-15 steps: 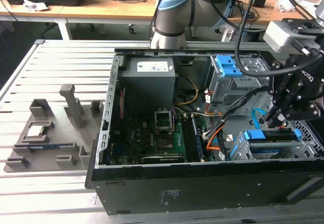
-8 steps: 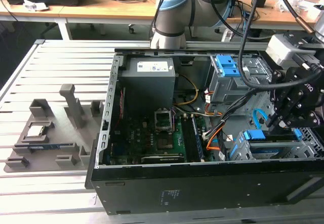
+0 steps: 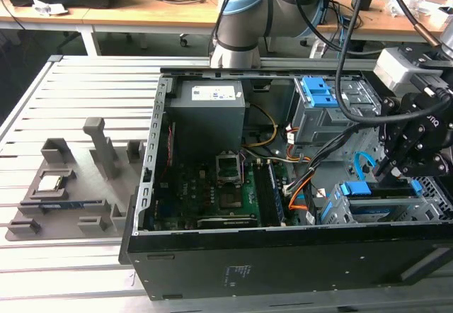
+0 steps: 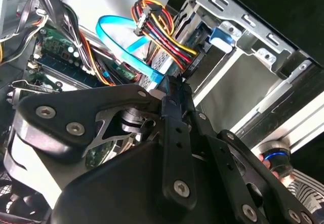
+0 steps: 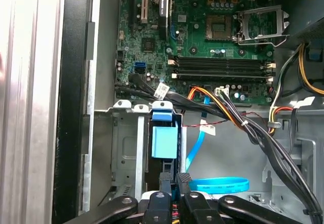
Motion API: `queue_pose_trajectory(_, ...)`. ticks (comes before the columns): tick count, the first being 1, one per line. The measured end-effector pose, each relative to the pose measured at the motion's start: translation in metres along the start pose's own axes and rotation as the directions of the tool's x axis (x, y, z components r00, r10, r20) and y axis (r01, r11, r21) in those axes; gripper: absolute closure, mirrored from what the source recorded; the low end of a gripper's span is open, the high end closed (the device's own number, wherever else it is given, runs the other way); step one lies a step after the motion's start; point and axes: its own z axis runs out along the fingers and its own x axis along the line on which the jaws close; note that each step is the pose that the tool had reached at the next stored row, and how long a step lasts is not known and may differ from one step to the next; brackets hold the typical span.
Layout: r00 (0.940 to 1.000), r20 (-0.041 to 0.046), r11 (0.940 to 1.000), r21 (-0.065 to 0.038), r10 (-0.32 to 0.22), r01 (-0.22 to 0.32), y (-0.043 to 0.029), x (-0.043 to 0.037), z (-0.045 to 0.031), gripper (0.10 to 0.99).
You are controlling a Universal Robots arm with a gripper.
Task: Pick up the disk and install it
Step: 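Insert the second disk wire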
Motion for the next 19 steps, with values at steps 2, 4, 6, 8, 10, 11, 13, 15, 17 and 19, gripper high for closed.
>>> queue_pose_trajectory(2,1.0,-0.0003,1.0,0.0,0.0,0.0,-0.0003,0.0,0.0006,0.922)
queue_pose_trajectory(4,1.0,-0.0002,1.0,0.0,0.0,0.0,-0.001,0.0,0.0027,0.922)
queue_pose_trajectory(6,1.0,0.0,1.0,0.0,0.0,0.0,-0.0026,0.0003,0.0037,0.922)
queue_pose_trajectory(8,1.0,-0.0007,1.0,0.0,0.0,0.0,-0.0034,0.0007,0.0067,0.922)
queue_pose_trajectory(10,1.0,-0.0017,1.0,0.0,0.0,0.0,-0.0037,0.0005,0.0097,0.922)
queue_pose_trajectory(11,1.0,-0.0012,1.0,0.0,0.0,0.0,-0.0037,0.0005,0.0101,0.922)
queue_pose_trajectory(13,1.0,-0.0009,1.0,0.0,0.0,0.0,-0.0038,0.0004,0.0102,0.922)
queue_pose_trajectory(15,1.0,0.0012,1.0,0.0,0.0,0.0,-0.0039,0.0003,0.0113,0.91)
queue_pose_trajectory(17,1.0,-0.0003,1.0,0.0,0.0,0.0,-0.0039,0.0004,0.0105,0.851)
queue_pose_trajectory(19,1.0,-0.0009,1.0,0.0,0.0,0.0,-0.0031,0.0008,0.0001,0.851)
